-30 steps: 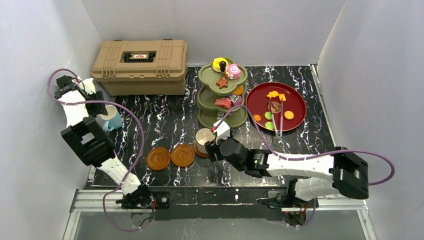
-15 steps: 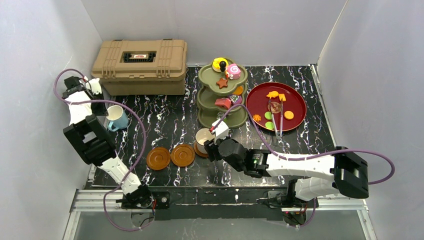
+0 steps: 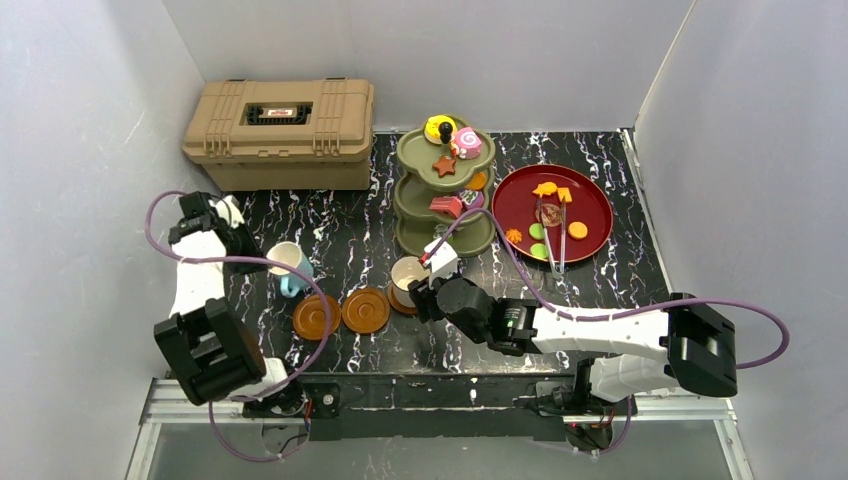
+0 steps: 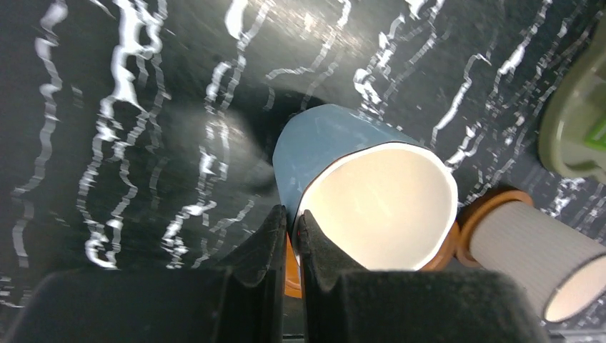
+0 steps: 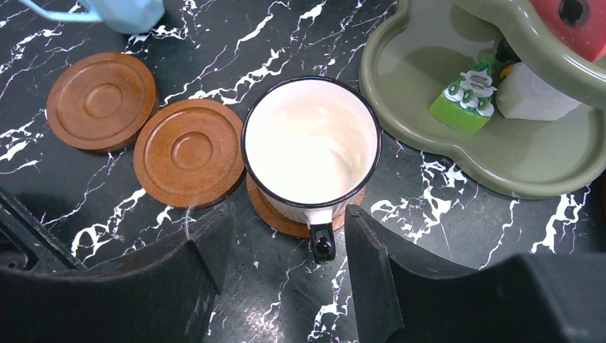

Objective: Serve the afternoon tea
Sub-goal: Move the cup to the center of the board.

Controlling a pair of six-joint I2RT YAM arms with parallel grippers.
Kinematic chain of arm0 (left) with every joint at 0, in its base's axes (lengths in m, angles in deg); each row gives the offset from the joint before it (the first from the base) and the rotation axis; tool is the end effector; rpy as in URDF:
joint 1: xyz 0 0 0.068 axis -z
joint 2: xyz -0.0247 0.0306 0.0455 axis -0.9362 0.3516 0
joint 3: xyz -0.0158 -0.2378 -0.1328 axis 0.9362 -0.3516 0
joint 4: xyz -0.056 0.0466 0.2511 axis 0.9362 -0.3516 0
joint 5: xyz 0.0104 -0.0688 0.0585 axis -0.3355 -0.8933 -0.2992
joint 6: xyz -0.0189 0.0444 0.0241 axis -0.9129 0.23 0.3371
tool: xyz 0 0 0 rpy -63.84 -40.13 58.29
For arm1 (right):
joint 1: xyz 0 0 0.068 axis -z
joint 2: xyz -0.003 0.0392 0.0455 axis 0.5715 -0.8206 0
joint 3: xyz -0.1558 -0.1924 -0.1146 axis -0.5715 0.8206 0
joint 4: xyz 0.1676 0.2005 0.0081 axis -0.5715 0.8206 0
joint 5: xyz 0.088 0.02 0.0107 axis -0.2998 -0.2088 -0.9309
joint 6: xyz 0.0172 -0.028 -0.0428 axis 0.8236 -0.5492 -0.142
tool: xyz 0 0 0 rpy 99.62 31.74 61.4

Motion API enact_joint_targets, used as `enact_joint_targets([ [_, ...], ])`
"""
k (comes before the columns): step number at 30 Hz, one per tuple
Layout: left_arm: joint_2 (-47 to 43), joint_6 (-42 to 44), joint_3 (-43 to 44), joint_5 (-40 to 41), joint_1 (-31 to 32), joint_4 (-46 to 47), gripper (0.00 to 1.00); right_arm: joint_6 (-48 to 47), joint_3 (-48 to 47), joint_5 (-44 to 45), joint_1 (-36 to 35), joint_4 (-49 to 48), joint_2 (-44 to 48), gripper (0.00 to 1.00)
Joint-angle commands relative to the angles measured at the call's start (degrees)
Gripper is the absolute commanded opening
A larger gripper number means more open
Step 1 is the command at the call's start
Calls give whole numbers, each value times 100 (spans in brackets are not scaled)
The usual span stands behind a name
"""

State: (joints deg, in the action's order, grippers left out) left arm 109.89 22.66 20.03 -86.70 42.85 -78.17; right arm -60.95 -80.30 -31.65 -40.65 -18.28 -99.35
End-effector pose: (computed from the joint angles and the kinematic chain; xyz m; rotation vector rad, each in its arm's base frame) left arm 0.2523 0.1142 0.2558 -0.5344 2.5150 -0.2406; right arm 0.0906 0.2676 0.2532 -0.5662 1.8281 0.4924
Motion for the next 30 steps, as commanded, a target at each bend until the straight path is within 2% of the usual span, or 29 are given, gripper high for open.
enact_joint_targets([
  [1, -549, -1130, -359, -377, 375, 281, 5, 41, -97, 133, -36, -283, -55, 66],
  [5, -753, -1401, -666, -32, 685, 767, 9, 57, -77, 135, -43, -353, -47, 66],
  [7, -696, -1502, -693, 133, 817, 861, 15, 53, -72, 121, -43, -414, -74, 67],
  [9, -713, -1574, -726, 201, 923, 952, 30, 57, -96, 102, -43, -475, -148, 69],
  [15, -804, -1577, -426, 18, 984, 796, 60, -101, -560, 241, -152, -587, -662, 78],
  [19, -825, -1582, -15, -291, 979, 402, 72, -238, -1260, 477, -334, -553, -1288, 84],
  [22, -781, -1509, 156, -354, 978, 449, 73, -335, -1891, 443, -503, -553, -1824, 90],
  [24, -725, -1388, 241, -256, 977, 570, 74, -370, -2268, 333, -562, -564, -2229, 98],
  [30, -185, -998, 1140, -473, 402, 202, 75, -351, -3638, 326, -675, -447, -3705, 98],
])
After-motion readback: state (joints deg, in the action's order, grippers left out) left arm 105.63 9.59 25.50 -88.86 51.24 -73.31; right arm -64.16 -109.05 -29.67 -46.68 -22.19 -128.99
